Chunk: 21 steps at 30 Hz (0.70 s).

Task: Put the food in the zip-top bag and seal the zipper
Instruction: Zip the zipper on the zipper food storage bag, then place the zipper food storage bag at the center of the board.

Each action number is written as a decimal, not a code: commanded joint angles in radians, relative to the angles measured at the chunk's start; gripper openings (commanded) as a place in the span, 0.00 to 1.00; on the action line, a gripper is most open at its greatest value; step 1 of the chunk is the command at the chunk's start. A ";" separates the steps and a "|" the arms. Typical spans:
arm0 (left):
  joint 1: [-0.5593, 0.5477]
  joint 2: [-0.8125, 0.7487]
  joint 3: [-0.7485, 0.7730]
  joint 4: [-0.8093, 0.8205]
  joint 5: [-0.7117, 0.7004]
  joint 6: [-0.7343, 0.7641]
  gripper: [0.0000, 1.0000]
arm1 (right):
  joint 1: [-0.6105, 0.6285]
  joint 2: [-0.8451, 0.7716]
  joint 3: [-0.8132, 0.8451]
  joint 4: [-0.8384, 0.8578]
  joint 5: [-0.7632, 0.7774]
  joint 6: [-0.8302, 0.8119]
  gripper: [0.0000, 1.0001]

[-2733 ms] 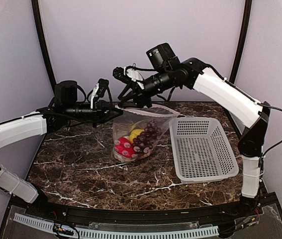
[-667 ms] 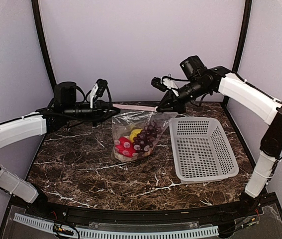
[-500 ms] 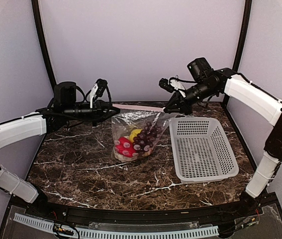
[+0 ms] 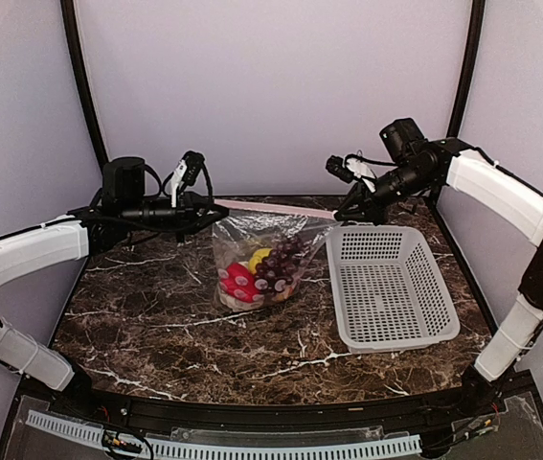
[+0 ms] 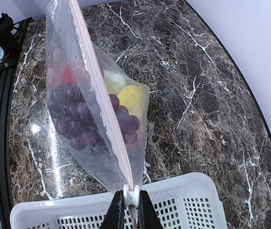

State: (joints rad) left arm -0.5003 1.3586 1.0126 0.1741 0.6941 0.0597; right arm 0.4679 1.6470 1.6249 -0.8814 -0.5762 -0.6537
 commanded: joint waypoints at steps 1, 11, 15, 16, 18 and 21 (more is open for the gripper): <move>0.029 -0.043 -0.017 0.013 -0.015 -0.007 0.01 | -0.037 -0.036 -0.030 -0.042 0.080 -0.004 0.00; 0.112 0.140 0.044 0.206 -0.071 -0.180 0.01 | -0.038 0.097 0.141 0.009 0.018 0.037 0.01; 0.218 0.286 0.151 0.393 -0.051 -0.316 0.01 | -0.040 0.196 0.310 0.054 0.029 0.070 0.02; 0.233 0.308 0.175 0.420 -0.050 -0.336 0.01 | -0.041 0.224 0.358 0.060 0.034 0.082 0.02; 0.239 0.357 0.248 0.432 -0.020 -0.364 0.01 | -0.042 0.275 0.457 0.055 0.034 0.113 0.02; 0.238 0.384 0.295 0.505 0.080 -0.442 0.01 | -0.040 0.321 0.573 -0.013 -0.016 0.130 0.02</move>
State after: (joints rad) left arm -0.2878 1.7527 1.2419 0.5148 0.6956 -0.2501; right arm 0.4500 1.9404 2.0666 -0.8402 -0.5797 -0.5751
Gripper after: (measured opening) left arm 0.011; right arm 0.060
